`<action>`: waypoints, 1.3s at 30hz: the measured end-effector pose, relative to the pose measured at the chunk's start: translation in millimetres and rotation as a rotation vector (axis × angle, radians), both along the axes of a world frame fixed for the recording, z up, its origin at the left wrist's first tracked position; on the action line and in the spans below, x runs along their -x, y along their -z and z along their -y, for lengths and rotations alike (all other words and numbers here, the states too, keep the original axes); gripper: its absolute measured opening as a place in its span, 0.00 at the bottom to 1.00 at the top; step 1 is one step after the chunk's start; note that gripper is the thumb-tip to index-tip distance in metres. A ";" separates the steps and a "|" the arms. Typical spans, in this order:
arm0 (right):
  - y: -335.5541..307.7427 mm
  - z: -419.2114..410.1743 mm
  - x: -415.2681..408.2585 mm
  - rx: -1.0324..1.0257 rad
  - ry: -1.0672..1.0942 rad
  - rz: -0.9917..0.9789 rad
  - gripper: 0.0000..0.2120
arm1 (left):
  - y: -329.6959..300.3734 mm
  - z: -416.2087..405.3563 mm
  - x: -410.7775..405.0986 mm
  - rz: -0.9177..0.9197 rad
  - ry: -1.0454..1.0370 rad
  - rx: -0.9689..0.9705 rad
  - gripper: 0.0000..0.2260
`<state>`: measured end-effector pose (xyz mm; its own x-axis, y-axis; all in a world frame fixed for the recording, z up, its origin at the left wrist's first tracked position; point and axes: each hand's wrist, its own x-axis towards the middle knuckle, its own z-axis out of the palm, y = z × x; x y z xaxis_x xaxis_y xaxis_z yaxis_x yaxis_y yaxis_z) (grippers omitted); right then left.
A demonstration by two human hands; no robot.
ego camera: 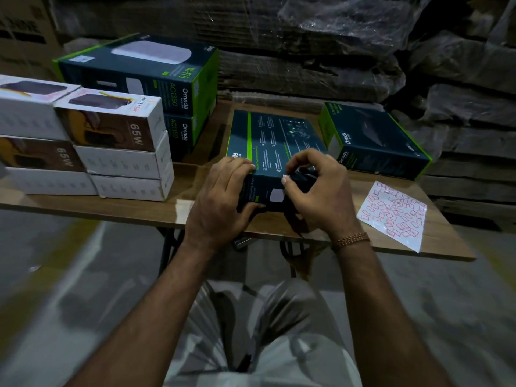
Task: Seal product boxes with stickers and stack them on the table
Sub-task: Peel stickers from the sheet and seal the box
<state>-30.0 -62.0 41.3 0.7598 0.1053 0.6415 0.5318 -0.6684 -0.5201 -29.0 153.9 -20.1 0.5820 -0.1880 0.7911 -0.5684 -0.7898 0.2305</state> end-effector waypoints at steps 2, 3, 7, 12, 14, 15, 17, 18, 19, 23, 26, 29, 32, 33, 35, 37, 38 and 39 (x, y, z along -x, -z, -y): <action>-0.9 5.4 -0.8 0.001 -0.024 -0.041 0.08 | -0.4 0.4 -0.4 0.007 0.003 -0.012 0.33; -1.3 7.4 -0.3 0.002 -0.031 -0.052 0.08 | -0.5 0.5 -0.6 0.010 0.004 -0.016 0.33; -2.5 9.2 6.4 -0.005 -0.060 -0.040 0.08 | 0.3 0.0 -0.3 0.003 0.000 -0.007 0.34; -3.2 5.4 11.9 0.128 -0.020 0.067 0.10 | 0.7 0.0 -0.5 -0.005 0.002 -0.013 0.33; -2.1 3.8 11.2 0.158 0.006 0.070 0.12 | 1.1 -0.2 -0.7 -0.004 0.004 -0.011 0.33; -1.3 2.2 10.7 0.172 0.016 0.066 0.13 | 1.5 -0.3 -0.8 -0.006 0.003 -0.011 0.33; 0.1 -1.6 9.0 0.198 0.031 0.051 0.15 | 2.0 -0.8 -0.8 -0.014 0.000 -0.014 0.33; 0.6 -3.2 8.2 0.203 0.034 0.045 0.16 | 2.1 -0.8 -1.1 -0.020 -0.003 -0.017 0.33; 1.0 -4.0 7.7 0.196 0.033 0.041 0.17 | 2.0 -0.8 -1.2 -0.023 -0.005 -0.018 0.33; 2.3 1.5 10.5 0.067 -0.009 0.059 0.16 | 1.5 0.2 -1.7 -0.010 -0.005 -0.008 0.33; 4.9 3.8 15.4 0.024 -0.013 0.112 0.15 | 1.6 0.3 -1.3 -0.002 -0.010 -0.011 0.34; 6.9 4.0 16.0 0.036 -0.001 0.123 0.17 | 1.2 0.0 -0.7 0.002 -0.014 -0.020 0.34; 8.0 7.1 14.4 0.021 0.020 0.120 0.16 | 0.4 0.6 0.5 0.001 -0.012 -0.022 0.34; 8.9 8.7 13.6 0.011 0.028 0.114 0.16 | 0.4 0.6 0.7 0.001 -0.011 -0.020 0.34; 10.4 11.4 13.2 -0.016 0.037 0.092 0.16 | 0.3 0.7 1.1 0.000 -0.011 -0.022 0.35; 9.4 11.5 14.3 -0.064 0.027 0.075 0.15 | 0.5 0.7 0.6 -0.001 -0.009 -0.021 0.35; 8.5 10.2 15.1 -0.084 0.015 0.073 0.15 | 0.7 0.6 0.4 -0.002 -0.007 -0.018 0.34; 7.4 8.2 16.3 -0.091 0.004 0.075 0.15 | 0.8 0.3 0.4 -0.003 -0.006 -0.014 0.34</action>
